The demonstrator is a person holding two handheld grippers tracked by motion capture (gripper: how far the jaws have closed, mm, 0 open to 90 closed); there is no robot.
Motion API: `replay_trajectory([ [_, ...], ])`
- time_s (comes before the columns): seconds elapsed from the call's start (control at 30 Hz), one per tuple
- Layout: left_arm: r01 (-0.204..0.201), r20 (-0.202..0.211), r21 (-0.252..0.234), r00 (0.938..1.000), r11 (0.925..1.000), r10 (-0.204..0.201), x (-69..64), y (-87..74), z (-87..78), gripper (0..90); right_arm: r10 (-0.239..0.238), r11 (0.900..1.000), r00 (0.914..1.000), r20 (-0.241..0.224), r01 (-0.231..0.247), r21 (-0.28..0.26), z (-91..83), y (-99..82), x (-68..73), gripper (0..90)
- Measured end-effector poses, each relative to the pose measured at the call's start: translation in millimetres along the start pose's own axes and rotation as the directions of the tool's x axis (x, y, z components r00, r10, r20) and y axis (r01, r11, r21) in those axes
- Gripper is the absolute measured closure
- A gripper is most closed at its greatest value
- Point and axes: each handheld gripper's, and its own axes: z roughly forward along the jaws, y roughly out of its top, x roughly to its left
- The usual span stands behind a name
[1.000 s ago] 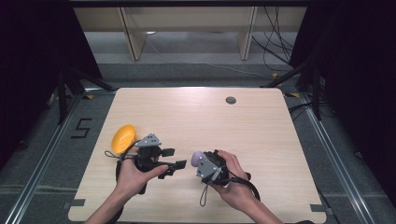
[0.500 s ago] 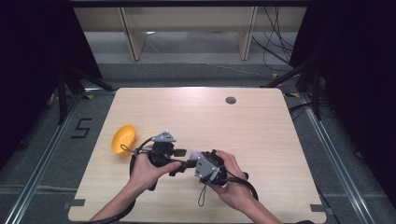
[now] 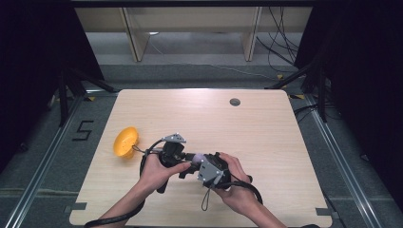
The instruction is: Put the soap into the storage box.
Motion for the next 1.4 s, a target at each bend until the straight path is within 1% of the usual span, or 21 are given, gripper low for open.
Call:
replay_trajectory([
  [0.13,0.011,0.021,0.008,0.9997,0.9999,-0.011,1.1,1.8,2.4,41.8,0.003,1.0000,1.0000,-0.004,-0.003,-0.008,-0.7,1.1,1.2,50.1],
  [0.23,0.011,0.022,0.011,0.9997,0.9999,-0.012,0.8,2.4,4.0,43.1,-0.055,0.9981,0.9984,0.009,0.056,-0.025,-1.0,2.7,-0.6,50.1],
  [0.27,0.012,0.028,0.016,0.9995,0.9998,-0.012,0.8,2.4,4.6,43.6,-0.001,0.9999,1.0000,0.001,0.001,-0.013,-2.8,2.6,2.0,50.1],
  [0.3,0.010,0.029,0.017,0.9995,0.9998,-0.011,0.8,2.3,5.2,43.9,-0.010,0.9998,0.9997,0.022,0.010,-0.017,-3.4,3.3,1.6,50.1],
  [0.33,0.012,0.030,0.016,0.9995,0.9998,-0.012,0.7,2.1,5.8,44.3,0.002,0.9999,1.0000,0.003,-0.002,-0.017,-3.9,3.6,2.4,50.1],
  [0.4,0.013,0.028,0.017,0.9995,0.9998,-0.013,0.7,1.8,6.6,46.2,-0.015,0.9997,0.9993,0.033,0.015,-0.017,-5.0,4.1,1.1,50.1],
  [0.6,0.025,0.050,0.013,0.9984,0.9996,-0.025,4.2,1.5,8.7,51.2,-0.007,0.9997,1.0000,0.003,0.007,-0.024,-6.4,4.4,3.1,50.1],
  [0.63,0.031,0.066,0.016,0.9973,0.9994,-0.032,4.5,1.4,9.1,52.1,-0.035,0.9990,0.9992,0.020,0.036,-0.028,-6.5,4.2,2.9,50.1],
  [0.67,0.033,0.062,0.012,0.9975,0.9994,-0.033,3.8,1.2,9.9,53.5,-0.013,0.9997,0.9997,0.018,0.014,-0.022,-6.6,4.4,3.5,50.1],
  [0.73,0.025,0.062,0.018,0.9977,0.9995,-0.026,3.1,1.2,10.8,55.9,-0.019,0.9995,0.9997,0.013,0.019,-0.024,-6.5,4.0,2.7,50.0],
  [0.87,0.041,0.052,0.044,0.9977,0.9982,-0.043,3.2,1.4,12.2,57.5,-0.033,0.9993,0.9991,0.027,0.034,-0.014,-5.1,2.7,3.5,50.0],
  [0.9,0.049,0.057,0.045,0.9971,0.9978,-0.051,3.3,1.3,12.8,57.8,-0.024,0.9995,0.9997,0.009,0.025,-0.019,-4.8,2.6,4.5,50.0],
  [0.93,0.051,0.055,0.044,0.9970,0.9977,-0.054,3.2,1.3,12.9,58.0,-0.030,0.9993,0.9991,0.031,0.031,-0.020,-4.4,2.4,4.6,50.0],
  [0.97,0.053,0.054,0.045,0.9970,0.9976,-0.055,2.9,1.5,12.8,58.1,-0.029,0.9993,0.9991,0.030,0.030,-0.021,-4.4,2.3,4.6,50.0],
  [1.03,0.043,0.038,0.042,0.9983,0.9982,-0.045,1.5,1.8,12.3,58.3,-0.017,0.9997,0.9997,0.017,0.017,-0.018,-4.7,2.5,5.0,49.9],
  [1.07,0.036,0.040,0.039,0.9985,0.9986,-0.037,0.9,2.0,12.2,58.3,-0.049,0.9984,0.9984,0.028,0.050,-0.025,-4.7,2.5,3.6,49.9],
  [1.1,0.029,0.033,0.034,0.9990,0.9990,-0.030,0.2,2.2,12.0,58.3,-0.012,0.9998,0.9997,0.021,0.012,-0.013,-5.1,3.1,4.7,49.9],
  [1.2,0.008,0.027,0.023,0.9996,0.9997,-0.008,-2.0,3.0,12.2,58.4,-0.009,0.9999,0.9995,0.030,0.010,-0.012,-5.8,3.4,3.9,49.5],
  [1.23,-0.001,0.017,0.014,0.9999,0.9999,0.001,-3.2,3.0,12.5,58.4,-0.026,0.9995,0.9985,0.049,0.027,-0.018,-5.8,3.2,2.7,48.9],
  [1.3,-0.004,0.013,0.009,0.9999,1.0000,0.004,-3.6,3.2,12.7,58.4,0.005,1.0000,0.9993,0.038,-0.005,-0.001,-7.2,2.8,2.4,45.6],
  [1.4,-0.030,-0.008,-0.003,0.9995,0.9996,0.030,-4.7,3.6,12.7,58.4,0.018,0.9998,0.9977,0.065,-0.018,0.003,-8.7,0.4,0.5,40.4],
])
